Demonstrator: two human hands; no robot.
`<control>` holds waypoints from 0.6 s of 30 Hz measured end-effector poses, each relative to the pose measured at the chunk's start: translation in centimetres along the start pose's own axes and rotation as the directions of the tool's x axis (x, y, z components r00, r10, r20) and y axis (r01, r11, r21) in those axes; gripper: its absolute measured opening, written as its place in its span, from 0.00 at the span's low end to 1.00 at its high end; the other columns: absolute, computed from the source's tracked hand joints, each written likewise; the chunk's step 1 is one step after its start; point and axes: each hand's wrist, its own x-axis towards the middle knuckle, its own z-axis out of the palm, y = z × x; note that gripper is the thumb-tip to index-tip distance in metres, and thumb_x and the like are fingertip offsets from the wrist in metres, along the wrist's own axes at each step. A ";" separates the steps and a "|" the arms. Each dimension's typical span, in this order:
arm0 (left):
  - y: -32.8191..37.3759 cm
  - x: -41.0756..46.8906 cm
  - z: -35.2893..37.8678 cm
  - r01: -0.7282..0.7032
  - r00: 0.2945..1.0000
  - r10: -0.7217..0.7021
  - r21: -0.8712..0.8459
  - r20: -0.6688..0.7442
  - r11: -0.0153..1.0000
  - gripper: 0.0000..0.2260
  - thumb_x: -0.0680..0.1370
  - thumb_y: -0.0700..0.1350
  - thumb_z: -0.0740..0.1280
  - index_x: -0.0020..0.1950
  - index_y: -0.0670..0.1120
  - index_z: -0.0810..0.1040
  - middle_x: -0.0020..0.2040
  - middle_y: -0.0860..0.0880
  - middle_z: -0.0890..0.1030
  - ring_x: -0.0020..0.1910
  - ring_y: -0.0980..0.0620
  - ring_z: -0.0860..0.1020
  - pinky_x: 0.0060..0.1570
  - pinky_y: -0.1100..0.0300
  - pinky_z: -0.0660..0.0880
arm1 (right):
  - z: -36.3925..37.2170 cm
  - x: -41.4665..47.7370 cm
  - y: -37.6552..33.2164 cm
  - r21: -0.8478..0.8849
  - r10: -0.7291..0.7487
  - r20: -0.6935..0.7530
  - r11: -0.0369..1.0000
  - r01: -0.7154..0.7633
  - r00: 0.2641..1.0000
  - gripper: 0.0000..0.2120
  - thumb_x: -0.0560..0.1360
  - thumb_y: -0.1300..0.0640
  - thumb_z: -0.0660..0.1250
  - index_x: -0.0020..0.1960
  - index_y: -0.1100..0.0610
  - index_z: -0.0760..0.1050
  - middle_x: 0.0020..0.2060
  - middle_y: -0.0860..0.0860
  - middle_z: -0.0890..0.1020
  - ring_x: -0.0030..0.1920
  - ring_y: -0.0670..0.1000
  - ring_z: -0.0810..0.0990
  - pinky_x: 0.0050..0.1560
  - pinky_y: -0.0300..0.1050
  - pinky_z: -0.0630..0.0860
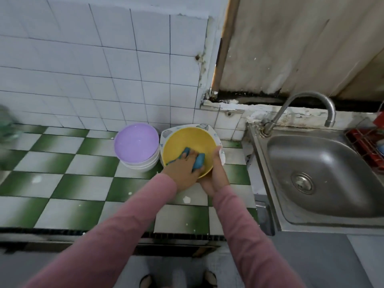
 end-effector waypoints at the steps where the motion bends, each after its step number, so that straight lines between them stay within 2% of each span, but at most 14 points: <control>1: 0.0 -0.2 -0.4 -0.003 0.998 0.004 -0.016 0.065 1.000 0.27 0.83 0.58 0.53 0.80 0.52 0.51 0.80 0.46 0.56 0.74 0.43 0.65 0.71 0.50 0.62 | 0.1 0.3 0.1 -0.016 0.007 -0.012 1.000 -0.007 1.000 0.52 0.63 0.23 0.66 0.75 0.57 0.66 0.66 0.60 0.78 0.66 0.61 0.78 0.59 0.61 0.79; 3: -0.2 -0.8 -1.1 -0.011 0.991 0.046 -0.259 0.129 0.966 0.23 0.83 0.59 0.55 0.77 0.53 0.62 0.73 0.49 0.70 0.69 0.46 0.71 0.68 0.52 0.66 | 0.3 0.7 0.2 -0.050 0.012 -0.024 0.999 -0.014 1.000 0.50 0.66 0.24 0.63 0.74 0.59 0.68 0.65 0.61 0.79 0.64 0.61 0.79 0.59 0.59 0.80; 4: -0.4 -1.1 -1.4 -0.024 0.989 0.083 -0.424 0.121 0.905 0.20 0.82 0.59 0.57 0.73 0.55 0.69 0.68 0.51 0.76 0.66 0.48 0.74 0.67 0.53 0.68 | 0.5 0.8 0.2 -0.071 0.010 -0.019 0.997 -0.011 1.000 0.48 0.68 0.25 0.61 0.73 0.61 0.69 0.64 0.62 0.79 0.63 0.61 0.80 0.59 0.58 0.79; 5: -0.7 -1.5 -1.6 -0.047 0.989 0.115 -0.530 0.097 0.846 0.18 0.81 0.59 0.59 0.68 0.56 0.72 0.64 0.53 0.79 0.63 0.51 0.75 0.65 0.54 0.69 | 0.7 1.0 0.2 -0.090 0.005 -0.022 0.996 -0.007 1.000 0.48 0.69 0.26 0.59 0.72 0.63 0.69 0.63 0.63 0.80 0.63 0.61 0.80 0.60 0.57 0.79; 6: -1.0 -1.7 -1.7 -0.062 0.988 0.130 -0.557 0.084 0.828 0.15 0.81 0.58 0.60 0.65 0.57 0.74 0.61 0.53 0.80 0.61 0.53 0.76 0.64 0.56 0.70 | 0.9 1.1 0.2 -0.103 0.010 -0.019 0.995 -0.012 1.000 0.48 0.69 0.26 0.60 0.72 0.64 0.69 0.63 0.64 0.80 0.63 0.62 0.80 0.60 0.57 0.79; 8: -1.5 -2.3 -2.2 -0.060 0.988 0.114 -0.418 0.107 0.906 0.14 0.82 0.58 0.58 0.62 0.54 0.75 0.56 0.52 0.81 0.56 0.50 0.77 0.57 0.56 0.72 | 1.0 1.3 0.1 -0.098 0.000 -0.034 0.995 -0.004 0.999 0.48 0.69 0.26 0.61 0.73 0.62 0.68 0.63 0.63 0.79 0.63 0.62 0.80 0.60 0.58 0.79; 10: -2.0 -2.6 -2.9 -0.014 0.990 0.018 -0.032 0.139 0.999 0.19 0.82 0.61 0.53 0.59 0.49 0.74 0.53 0.48 0.79 0.52 0.45 0.77 0.52 0.54 0.71 | 1.0 1.4 0.0 -0.059 -0.032 -0.030 0.998 0.030 0.999 0.43 0.70 0.29 0.60 0.74 0.58 0.67 0.65 0.60 0.79 0.63 0.61 0.80 0.59 0.58 0.80; 11: -2.4 -2.5 -3.1 0.006 0.992 -0.028 0.183 0.120 0.983 0.21 0.82 0.61 0.50 0.61 0.48 0.73 0.57 0.47 0.78 0.55 0.44 0.76 0.54 0.52 0.70 | 1.0 1.5 0.1 -0.055 -0.046 -0.017 0.997 0.045 0.999 0.42 0.71 0.30 0.60 0.75 0.56 0.66 0.66 0.59 0.79 0.63 0.61 0.80 0.58 0.58 0.80; 12: -2.9 -2.4 -3.0 0.022 0.994 -0.056 0.336 0.092 0.942 0.22 0.83 0.60 0.48 0.66 0.49 0.71 0.66 0.46 0.74 0.62 0.42 0.74 0.59 0.51 0.69 | 1.1 1.5 0.3 -0.054 -0.055 0.003 0.997 0.055 0.998 0.40 0.72 0.32 0.60 0.76 0.55 0.65 0.66 0.58 0.78 0.64 0.60 0.80 0.58 0.59 0.80; 13: -3.5 -2.1 -2.8 0.038 0.995 -0.075 0.419 0.072 0.907 0.24 0.83 0.58 0.47 0.73 0.49 0.66 0.75 0.46 0.66 0.71 0.43 0.67 0.66 0.50 0.65 | 1.3 1.5 0.6 -0.066 -0.066 0.012 0.996 0.066 0.998 0.39 0.73 0.33 0.60 0.76 0.54 0.64 0.67 0.57 0.78 0.64 0.59 0.79 0.60 0.60 0.79; 14: -4.1 -1.8 -2.5 0.053 0.994 -0.093 0.461 0.064 0.886 0.26 0.83 0.57 0.46 0.78 0.48 0.58 0.80 0.46 0.57 0.77 0.45 0.57 0.73 0.50 0.57 | 1.6 1.5 0.9 -0.083 -0.068 0.021 0.994 0.070 0.997 0.37 0.73 0.33 0.61 0.76 0.53 0.64 0.67 0.57 0.78 0.64 0.59 0.79 0.62 0.62 0.78; 16: -5.1 -1.1 -1.9 0.084 0.992 -0.116 0.471 0.039 0.878 0.29 0.84 0.56 0.45 0.81 0.45 0.42 0.81 0.47 0.42 0.79 0.48 0.41 0.77 0.53 0.41 | 2.3 1.4 1.5 -0.104 -0.050 -0.002 0.993 0.049 0.999 0.39 0.72 0.32 0.63 0.76 0.52 0.65 0.67 0.55 0.78 0.66 0.58 0.78 0.65 0.66 0.74; 18: -5.5 -0.6 -1.3 0.080 0.997 -0.074 0.403 -0.030 0.912 0.30 0.84 0.55 0.46 0.79 0.44 0.34 0.79 0.47 0.34 0.78 0.48 0.35 0.75 0.54 0.34 | 2.5 1.6 1.9 -0.083 -0.019 -0.016 0.996 0.017 1.000 0.44 0.67 0.28 0.68 0.76 0.50 0.66 0.68 0.55 0.78 0.67 0.59 0.77 0.65 0.68 0.72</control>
